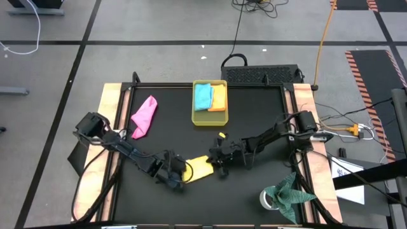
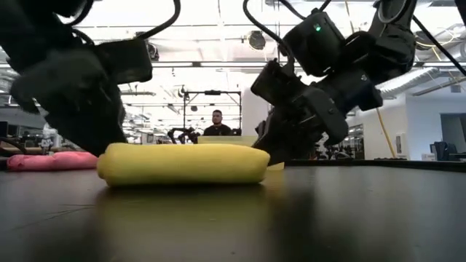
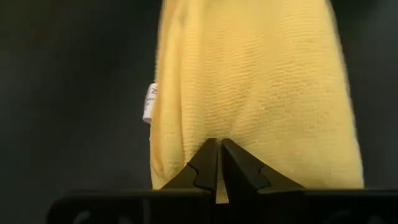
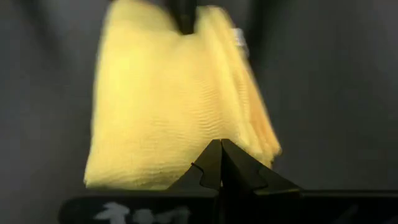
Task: Fold microfiber towels
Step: Fold the yellow towel
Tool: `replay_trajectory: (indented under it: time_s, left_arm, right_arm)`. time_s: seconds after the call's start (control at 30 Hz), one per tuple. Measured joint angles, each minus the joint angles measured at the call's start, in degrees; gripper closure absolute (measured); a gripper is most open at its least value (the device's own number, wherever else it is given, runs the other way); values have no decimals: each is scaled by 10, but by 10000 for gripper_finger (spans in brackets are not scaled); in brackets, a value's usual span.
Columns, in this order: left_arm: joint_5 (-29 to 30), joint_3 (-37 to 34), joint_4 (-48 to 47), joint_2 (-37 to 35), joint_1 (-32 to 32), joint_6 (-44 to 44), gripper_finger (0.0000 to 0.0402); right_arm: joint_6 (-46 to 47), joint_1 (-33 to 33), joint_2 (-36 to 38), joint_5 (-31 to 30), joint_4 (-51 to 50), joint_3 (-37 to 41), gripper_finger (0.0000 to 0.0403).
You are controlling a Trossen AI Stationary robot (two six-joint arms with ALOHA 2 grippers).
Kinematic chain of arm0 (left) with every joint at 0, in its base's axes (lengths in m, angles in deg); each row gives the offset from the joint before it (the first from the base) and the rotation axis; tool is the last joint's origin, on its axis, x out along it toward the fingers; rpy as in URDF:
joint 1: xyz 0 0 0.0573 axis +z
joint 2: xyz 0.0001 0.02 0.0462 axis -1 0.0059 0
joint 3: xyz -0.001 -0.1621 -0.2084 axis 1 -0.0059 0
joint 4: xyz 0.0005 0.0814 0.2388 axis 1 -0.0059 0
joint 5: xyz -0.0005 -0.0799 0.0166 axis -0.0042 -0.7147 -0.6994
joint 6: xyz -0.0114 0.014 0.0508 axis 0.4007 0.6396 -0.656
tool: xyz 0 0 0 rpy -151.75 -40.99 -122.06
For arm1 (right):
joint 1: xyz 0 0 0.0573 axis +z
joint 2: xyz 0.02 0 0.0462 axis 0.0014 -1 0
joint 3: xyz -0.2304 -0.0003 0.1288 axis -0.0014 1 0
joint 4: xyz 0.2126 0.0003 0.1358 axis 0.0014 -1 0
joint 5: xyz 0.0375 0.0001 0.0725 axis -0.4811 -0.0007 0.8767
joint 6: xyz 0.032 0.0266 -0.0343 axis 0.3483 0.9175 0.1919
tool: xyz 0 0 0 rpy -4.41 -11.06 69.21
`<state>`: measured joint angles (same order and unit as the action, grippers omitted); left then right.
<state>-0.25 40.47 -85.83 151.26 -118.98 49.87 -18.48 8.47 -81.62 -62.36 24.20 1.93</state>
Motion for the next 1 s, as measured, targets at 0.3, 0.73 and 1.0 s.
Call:
replay_trajectory:
  time_s: [0.3, 0.73, 1.0]
  left_arm:
    - [28, 8, -30, -48, 37, -152, 376]
    - [-17, -2, 44, -52, -21, -136, 376]
    - [41, -3, 77, 20, -11, -192, 376]
  right_arm:
    - [65, 80, 28, -34, -30, 4, 403]
    - [57, 52, 55, -86, -28, 4, 403]
    - [81, 68, 42, -95, -97, 4, 403]
